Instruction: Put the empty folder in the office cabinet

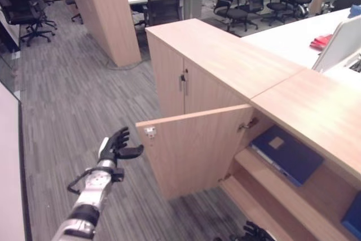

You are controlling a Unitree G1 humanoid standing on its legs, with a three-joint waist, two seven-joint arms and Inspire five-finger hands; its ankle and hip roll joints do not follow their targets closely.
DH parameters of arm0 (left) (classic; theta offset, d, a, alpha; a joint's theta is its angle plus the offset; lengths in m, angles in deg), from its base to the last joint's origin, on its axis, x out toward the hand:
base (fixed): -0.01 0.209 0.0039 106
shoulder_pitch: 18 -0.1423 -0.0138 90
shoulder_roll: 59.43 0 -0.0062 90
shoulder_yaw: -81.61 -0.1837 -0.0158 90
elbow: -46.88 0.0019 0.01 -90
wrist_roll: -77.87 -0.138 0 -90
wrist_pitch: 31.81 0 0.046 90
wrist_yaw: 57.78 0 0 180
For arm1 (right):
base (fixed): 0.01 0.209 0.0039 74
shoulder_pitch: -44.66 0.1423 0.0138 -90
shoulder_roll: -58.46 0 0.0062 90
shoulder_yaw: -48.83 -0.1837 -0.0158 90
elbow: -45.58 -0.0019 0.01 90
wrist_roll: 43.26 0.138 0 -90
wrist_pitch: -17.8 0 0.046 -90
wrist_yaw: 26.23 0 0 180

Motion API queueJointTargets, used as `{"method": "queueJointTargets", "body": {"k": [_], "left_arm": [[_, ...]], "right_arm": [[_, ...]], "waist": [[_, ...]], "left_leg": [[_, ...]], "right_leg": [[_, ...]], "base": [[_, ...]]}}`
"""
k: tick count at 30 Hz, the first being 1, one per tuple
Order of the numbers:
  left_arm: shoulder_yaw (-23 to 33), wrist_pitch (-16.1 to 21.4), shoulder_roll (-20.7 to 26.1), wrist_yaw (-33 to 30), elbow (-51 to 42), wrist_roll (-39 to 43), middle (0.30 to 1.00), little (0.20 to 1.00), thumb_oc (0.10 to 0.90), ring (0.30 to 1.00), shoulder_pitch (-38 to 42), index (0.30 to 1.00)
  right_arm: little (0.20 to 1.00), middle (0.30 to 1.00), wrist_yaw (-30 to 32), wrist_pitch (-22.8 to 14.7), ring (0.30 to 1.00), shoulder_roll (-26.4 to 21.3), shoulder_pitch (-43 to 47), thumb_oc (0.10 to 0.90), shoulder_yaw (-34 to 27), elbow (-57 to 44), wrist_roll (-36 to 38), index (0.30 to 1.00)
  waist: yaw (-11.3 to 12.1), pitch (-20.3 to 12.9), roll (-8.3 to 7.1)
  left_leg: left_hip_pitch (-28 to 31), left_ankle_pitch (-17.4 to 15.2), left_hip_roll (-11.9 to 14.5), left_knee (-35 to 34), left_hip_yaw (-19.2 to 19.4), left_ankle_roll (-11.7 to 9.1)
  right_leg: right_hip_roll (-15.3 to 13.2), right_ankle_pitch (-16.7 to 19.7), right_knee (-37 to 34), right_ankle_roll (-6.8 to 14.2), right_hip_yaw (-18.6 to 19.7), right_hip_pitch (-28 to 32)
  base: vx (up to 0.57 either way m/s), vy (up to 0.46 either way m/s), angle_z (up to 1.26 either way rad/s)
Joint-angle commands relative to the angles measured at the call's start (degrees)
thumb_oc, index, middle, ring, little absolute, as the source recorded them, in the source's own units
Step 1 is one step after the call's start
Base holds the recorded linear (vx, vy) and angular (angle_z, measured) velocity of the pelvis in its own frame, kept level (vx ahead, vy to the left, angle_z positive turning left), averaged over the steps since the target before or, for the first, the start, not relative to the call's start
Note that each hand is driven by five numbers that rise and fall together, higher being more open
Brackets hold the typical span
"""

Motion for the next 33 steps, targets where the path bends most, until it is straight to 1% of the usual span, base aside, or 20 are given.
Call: {"method": "queueJointTargets", "body": {"k": [1, 6, 7, 10, 11, 16, 17, 19, 22, 23, 26, 27, 29, 30, 32, 33], "left_arm": [[-1.35, 5.11, 1.81, 1.26, 2.27, 1.33, 0.9, 0.9, 0.8, 0.9, 14.59, 0.9], [-3.11, 5.02, -0.34, 1.43, 1.81, 1.07, 0.9, 0.9, 0.8, 0.9, 15.95, 0.9], [-3.74, 5.07, -2.23, 1.71, 0.6, 1.65, 0.9, 0.9, 0.8, 0.9, 15.5, 0.9], [-4.06, 5.07, -3.07, 1.9, -0.18, 1.99, 0.9, 0.9, 0.8, 0.9, 15.09, 0.9], [-5.27, 5.08, -5.57, 2.92, -3.23, 2.36, 0.9, 0.9, 0.8, 0.9, 13.31, 0.9], [-7.19, 4.67, -7.52, 5.01, -6.67, 1.9, 0.9, 0.9, 0.8, 0.9, 9.98, 0.9], [-8.2, 4.45, -8.09, 6.41, -8.96, 1.07, 0.9, 0.9, 0.8, 0.9, 7.9, 0.9], [-8.29, 4.37, -8.09, 7.02, -10.23, 1.13, 0.9, 0.9, 0.8, 0.9, 6.83, 0.9], [-9.39, 3.75, -8.13, 9.87, -14.31, 1.1, 0.9, 0.9, 0.8, 0.9, 2.27, 0.9], [-9.37, 3.71, -8.1, 9.88, -14.4, 1.1, 0.9, 0.9, 0.8, 0.9, 2.18, 0.9], [-10.01, 3.08, -6.05, 13.86, -20.53, 1.71, 0.9, 0.9, 0.8, 0.9, -3.52, 0.9], [-9.97, 3.01, -6.0, 13.89, -20.66, 1.72, 0.9, 0.9, 0.8, 0.9, -3.64, 0.9], [-9.08, 2.38, -4.85, 16.17, -23.92, 3.55, 0.9, 0.9, 0.8, 0.9, -7.5, 0.9], [-9.03, 2.33, -4.81, 16.19, -24.02, 3.56, 0.9, 0.9, 0.8, 0.9, -7.6, 0.9], [-7.55, 1.67, -3.61, 18.29, -27.78, 5.61, 0.9, 0.9, 0.8, 0.9, -11.54, 0.9], [-7.5, 1.62, -3.58, 18.31, -27.87, 5.62, 0.9, 0.9, 0.8, 0.9, -11.65, 0.9]], "right_arm": [[0.9, 0.9, -0.88, -2.14, 0.9, -3.11, 3.39, 0.8, 1.13, 0.07, -1.05, 0.9], [0.9, 0.9, -0.76, -1.9, 0.9, -3.27, 3.66, 0.8, 1.13, 0.46, -1.3, 0.9], [0.9, 0.9, -0.64, -1.85, 0.9, -3.1, 3.96, 0.8, 1.16, 0.65, -1.29, 0.9], [0.9, 0.9, -0.54, -1.84, 0.9, -2.98, 4.11, 0.8, 1.07, 0.59, -1.18, 0.9], [0.9, 0.9, -0.32, -1.71, 0.9, -2.71, 4.54, 0.8, 0.91, 0.79, -1.35, 0.9], [0.9, 0.9, -0.42, -1.45, 0.9, -2.53, 5.05, 0.8, 0.97, 0.73, -1.86, 0.9], [0.9, 0.9, -0.4, -1.4, 0.9, -2.45, 5.38, 0.8, 0.74, 1.06, -2.12, 0.9], [0.9, 0.9, -0.41, -1.37, 0.9, -2.52, 5.45, 0.8, 0.6, 1.15, -2.19, 0.9], [0.9, 0.9, -0.62, -1.16, 0.9, -2.31, 5.82, 0.8, 0.06, 1.81, -2.05, 0.9], [0.9, 0.9, -0.63, -1.17, 0.9, -2.31, 5.8, 0.8, 0.09, 1.82, -2.05, 0.9], [0.9, 0.9, -1.04, -1.12, 0.9, -2.38, 5.95, 0.8, -0.58, 1.78, -1.99, 0.9], [0.9, 0.9, -1.04, -1.12, 0.9, -2.36, 5.92, 0.8, -0.54, 1.79, -1.99, 0.9], [0.9, 0.9, -1.4, -1.03, 0.9, -2.25, 5.91, 0.8, -1.04, 2.05, -2.01, 0.9], [0.9, 0.9, -1.41, -1.03, 0.9, -2.24, 5.89, 0.8, -1.0, 2.05, -2.01, 0.9], [0.9, 0.9, -1.84, -0.96, 0.9, -2.35, 5.55, 0.8, -1.58, 1.78, -2.19, 0.9], [0.9, 0.9, -1.84, -0.96, 0.9, -2.36, 5.53, 0.8, -1.54, 1.77, -2.19, 0.9]], "waist": [[-1.59, -1.3, 1.89], [-1.92, -1.34, 1.69], [-1.96, -1.32, 1.62], [-1.94, -1.28, 1.59], [-1.78, -1.17, 1.65], [-1.33, -0.89, 1.78], [-1.01, -0.69, 1.82], [-0.81, -0.65, 1.86], [-0.02, -0.24, 2.05], [-0.04, -0.28, 2.05], [0.73, 0.08, 2.49], [0.7, 0.04, 2.47], [1.19, 0.21, 2.83], [1.16, 0.18, 2.82], [1.59, 0.31, 3.39], [1.55, 0.28, 3.39]], "left_leg": [[1.99, -3.2, 4.11, -0.13, -0.27, -4.77], [2.07, -3.17, 4.4, -0.13, -0.09, -4.92], [2.07, -3.15, 4.46, -0.13, -0.11, -4.95], [2.03, -3.11, 4.46, -0.13, -0.16, -4.95], [1.93, -2.98, 4.55, -0.13, -0.4, -4.97], [1.78, -2.84, 4.72, -0.13, -0.62, -5.03], [1.69, -2.75, 4.8, -0.13, -0.68, -5.03], [1.67, -2.71, 4.8, -0.13, -0.73, -5.04], [1.44, -2.38, 5.0, -0.13, -1.04, -5.15], [1.44, -2.38, 5.0, -0.13, -1.05, -5.15], [1.04, -2.06, 5.2, -0.13, -1.52, -5.35], [1.04, -2.06, 5.2, -0.13, -1.52, -5.36], [0.95, -1.89, 5.3, -0.13, -1.79, -5.5], [0.96, -1.89, 5.31, -0.13, -1.79, -5.5], [0.86, -1.53, 5.58, -0.13, -2.01, -5.71], [0.86, -1.53, 5.59, -0.13, -2.01, -5.72]], "right_leg": [[-3.19, -5.66, 3.22, 6.12, -0.05, 2.56], [-3.01, -5.63, 3.13, 6.07, -0.11, 2.54], [-2.95, -5.76, 3.11, 6.01, -0.09, 2.64], [-2.9, -5.76, 3.05, 6.0, -0.12, 2.69], [-2.8, -5.78, 2.83, 5.82, -0.41, 2.79], [-2.7, -5.74, 2.4, 5.67, -0.96, 3.16], [-2.57, -5.66, 2.12, 5.61, -1.1, 3.34], [-2.54, -5.64, 2.04, 5.56, -1.11, 3.39], [-2.32, -5.77, 1.88, 5.29, -1.55, 3.6], [-2.32, -5.76, 1.87, 5.28, -1.55, 3.61], [-2.15, -5.94, 1.78, 5.03, -1.94, 3.75], [-2.14, -5.94, 1.77, 5.02, -1.94, 3.76], [-1.93, -6.08, 1.67, 4.82, -2.08, 3.85], [-1.92, -6.08, 1.66, 4.81, -2.08, 3.85], [-1.65, -6.34, 1.56, 4.51, -2.13, 3.96], [-1.64, -6.34, 1.57, 4.5, -2.13, 3.96]], "base": [[0.0, -0.022, -0.06], [0.0, -0.007, 0.0], [0.0, 0.0, 0.0], [0.0, -0.01, 0.0], [0.0, 0.0, 0.0], [0.0, -0.006, 0.0], [-0.01, -0.037, 0.02], [-0.01, -0.016, 0.0], [-0.01, -0.026, 0.01], [0.0, 0.0, 0.0], [-0.02, -0.039, -0.01], [-0.01, -0.024, -0.08], [-0.01, -0.043, 0.06], [-0.01, -0.046, 0.03], [-0.01, -0.042, -0.01], [-0.03, -0.063, 0.02]]}}
